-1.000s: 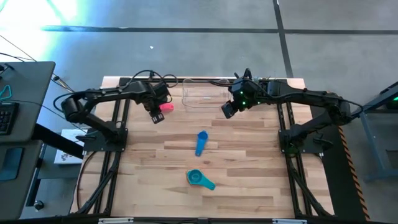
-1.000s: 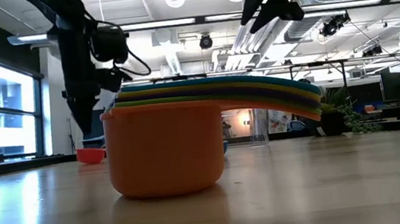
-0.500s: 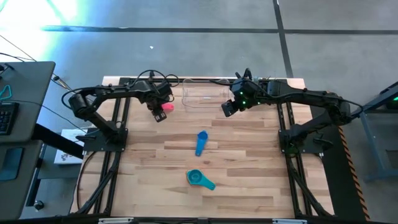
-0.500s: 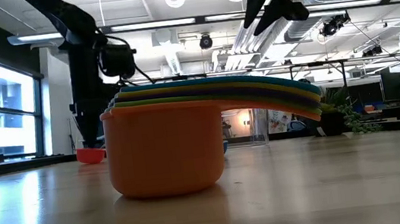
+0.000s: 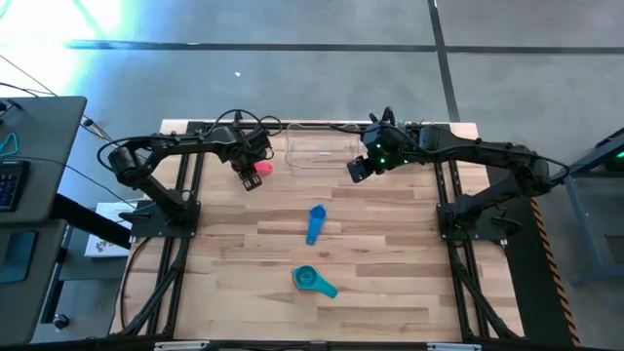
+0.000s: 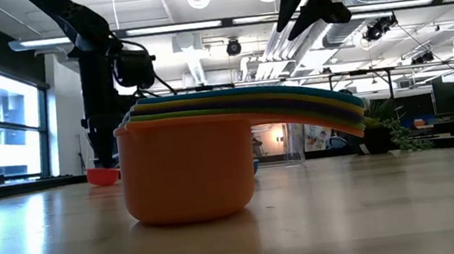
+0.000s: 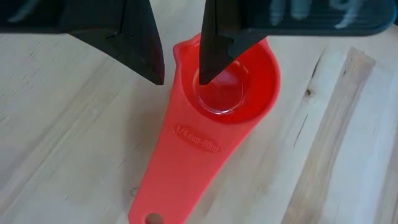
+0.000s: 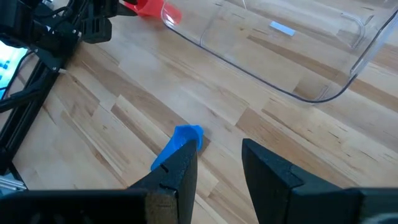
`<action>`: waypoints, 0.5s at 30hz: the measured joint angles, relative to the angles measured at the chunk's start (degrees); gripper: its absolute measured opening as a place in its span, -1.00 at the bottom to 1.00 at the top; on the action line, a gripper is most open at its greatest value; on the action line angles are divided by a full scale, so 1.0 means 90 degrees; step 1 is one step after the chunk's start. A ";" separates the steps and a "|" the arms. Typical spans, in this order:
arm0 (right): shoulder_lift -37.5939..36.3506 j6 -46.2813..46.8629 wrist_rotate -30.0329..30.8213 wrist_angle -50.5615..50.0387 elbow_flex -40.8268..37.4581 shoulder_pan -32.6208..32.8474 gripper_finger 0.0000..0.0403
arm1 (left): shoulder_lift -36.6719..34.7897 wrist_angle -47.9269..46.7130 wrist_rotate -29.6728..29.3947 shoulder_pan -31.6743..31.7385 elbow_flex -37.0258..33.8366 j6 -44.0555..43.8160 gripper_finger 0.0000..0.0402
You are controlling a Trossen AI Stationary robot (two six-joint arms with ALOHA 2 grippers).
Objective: Nest measuring cups in basket
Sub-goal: Stack the red measuring cup in the light blue measuring cup
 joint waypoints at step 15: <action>0.0000 0.0029 -0.0002 0.0002 0.0000 0.0005 -0.41 | 0.0686 0.0009 -0.0007 0.0000 0.0000 -0.0008 -0.55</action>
